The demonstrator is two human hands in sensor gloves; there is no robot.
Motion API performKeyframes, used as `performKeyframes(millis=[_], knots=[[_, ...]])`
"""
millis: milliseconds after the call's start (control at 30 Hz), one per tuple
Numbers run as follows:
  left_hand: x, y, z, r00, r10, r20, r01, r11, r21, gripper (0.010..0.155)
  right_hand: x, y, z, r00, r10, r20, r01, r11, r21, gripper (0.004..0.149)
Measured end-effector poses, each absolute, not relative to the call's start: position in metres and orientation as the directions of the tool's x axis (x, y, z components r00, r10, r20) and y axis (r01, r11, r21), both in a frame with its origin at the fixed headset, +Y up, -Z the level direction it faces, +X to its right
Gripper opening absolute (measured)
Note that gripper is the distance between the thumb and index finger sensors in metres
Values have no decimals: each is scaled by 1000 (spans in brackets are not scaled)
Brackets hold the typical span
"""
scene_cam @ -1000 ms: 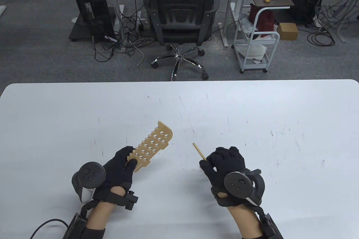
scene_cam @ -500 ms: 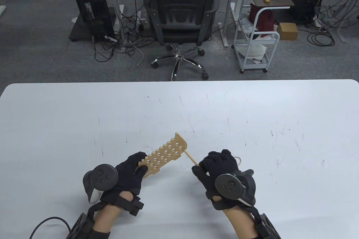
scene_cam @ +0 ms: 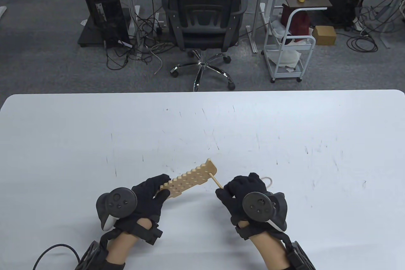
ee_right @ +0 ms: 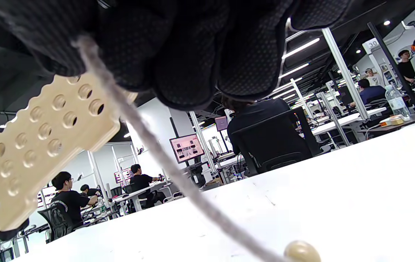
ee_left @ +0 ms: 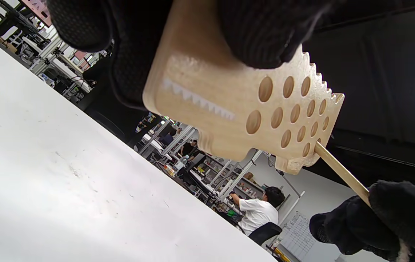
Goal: Thread rope through all holes on crocodile lacing toy
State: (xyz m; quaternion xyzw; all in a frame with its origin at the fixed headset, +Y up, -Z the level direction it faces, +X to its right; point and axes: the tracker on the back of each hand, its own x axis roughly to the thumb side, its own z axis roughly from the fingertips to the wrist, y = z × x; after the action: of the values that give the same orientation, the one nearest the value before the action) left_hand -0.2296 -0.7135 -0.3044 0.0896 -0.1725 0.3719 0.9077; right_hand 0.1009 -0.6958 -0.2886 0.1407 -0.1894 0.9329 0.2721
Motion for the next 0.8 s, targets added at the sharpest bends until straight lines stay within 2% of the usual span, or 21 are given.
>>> performKeyframes(millis=[233, 533, 633, 800], knots=[[-226, -711, -302, 698, 592, 403, -665, 744, 58, 55, 102, -697, -288, -823, 459, 336, -557, -771, -310, 37], [-218, -711, -299, 691, 584, 425, -654, 756, 25, 55, 106, -690, -286, -876, 362, 318, -471, -783, -406, 40], [-217, -712, -299, 678, 601, 422, -664, 748, 2, 55, 106, -690, -285, -890, 346, 296, -447, -791, -418, 53], [-215, -715, -300, 642, 650, 407, -693, 719, -53, 55, 107, -689, -285, -897, 332, 291, -434, -787, -438, 67]])
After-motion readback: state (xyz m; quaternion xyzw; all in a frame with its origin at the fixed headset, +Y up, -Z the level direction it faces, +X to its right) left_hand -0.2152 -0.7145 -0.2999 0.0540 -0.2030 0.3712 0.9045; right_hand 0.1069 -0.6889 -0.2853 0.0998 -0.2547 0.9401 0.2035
